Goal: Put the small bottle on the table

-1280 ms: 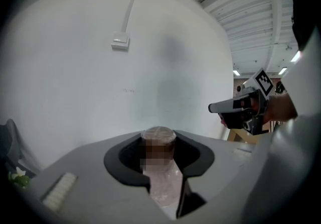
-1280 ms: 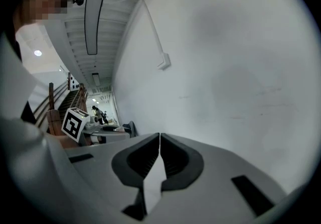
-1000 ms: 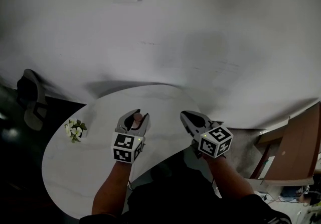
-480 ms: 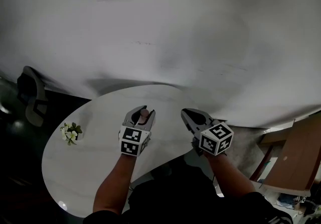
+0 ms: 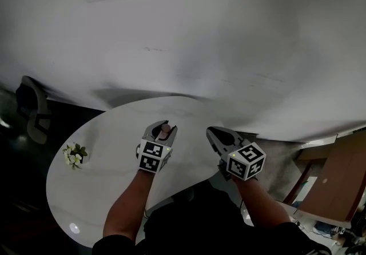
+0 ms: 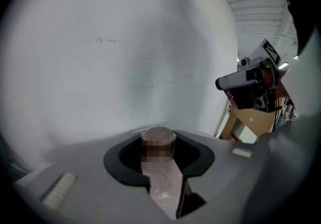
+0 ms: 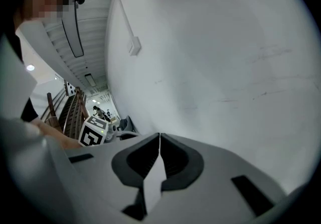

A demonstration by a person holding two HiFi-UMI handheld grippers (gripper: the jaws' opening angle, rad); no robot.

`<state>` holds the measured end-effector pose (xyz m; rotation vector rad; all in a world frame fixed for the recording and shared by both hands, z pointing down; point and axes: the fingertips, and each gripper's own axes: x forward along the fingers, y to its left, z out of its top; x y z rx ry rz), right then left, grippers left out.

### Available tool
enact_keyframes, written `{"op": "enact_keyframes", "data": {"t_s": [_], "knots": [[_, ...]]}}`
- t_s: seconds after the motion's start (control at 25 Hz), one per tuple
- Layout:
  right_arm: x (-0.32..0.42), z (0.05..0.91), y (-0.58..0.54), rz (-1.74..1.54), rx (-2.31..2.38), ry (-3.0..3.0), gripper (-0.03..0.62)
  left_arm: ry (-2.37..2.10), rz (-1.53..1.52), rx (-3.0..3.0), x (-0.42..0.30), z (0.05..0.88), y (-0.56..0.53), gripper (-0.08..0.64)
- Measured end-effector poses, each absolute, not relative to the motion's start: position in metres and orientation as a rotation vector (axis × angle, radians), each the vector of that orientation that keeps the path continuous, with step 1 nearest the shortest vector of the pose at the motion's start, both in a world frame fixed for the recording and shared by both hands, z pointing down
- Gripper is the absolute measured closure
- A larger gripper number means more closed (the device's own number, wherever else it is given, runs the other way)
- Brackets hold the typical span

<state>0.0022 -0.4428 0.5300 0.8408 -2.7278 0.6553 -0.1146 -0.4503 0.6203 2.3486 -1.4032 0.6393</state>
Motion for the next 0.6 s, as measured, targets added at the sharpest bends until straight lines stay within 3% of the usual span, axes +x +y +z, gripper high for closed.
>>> {"op": "enact_keyframes", "data": {"t_s": [0.6], "knots": [[0.022, 0.553, -0.445, 0.728, 0.888, -2.686, 0.58, -1.315, 0.782, 2.291, -0.107, 0.673, -0.462, 0.419]]}}
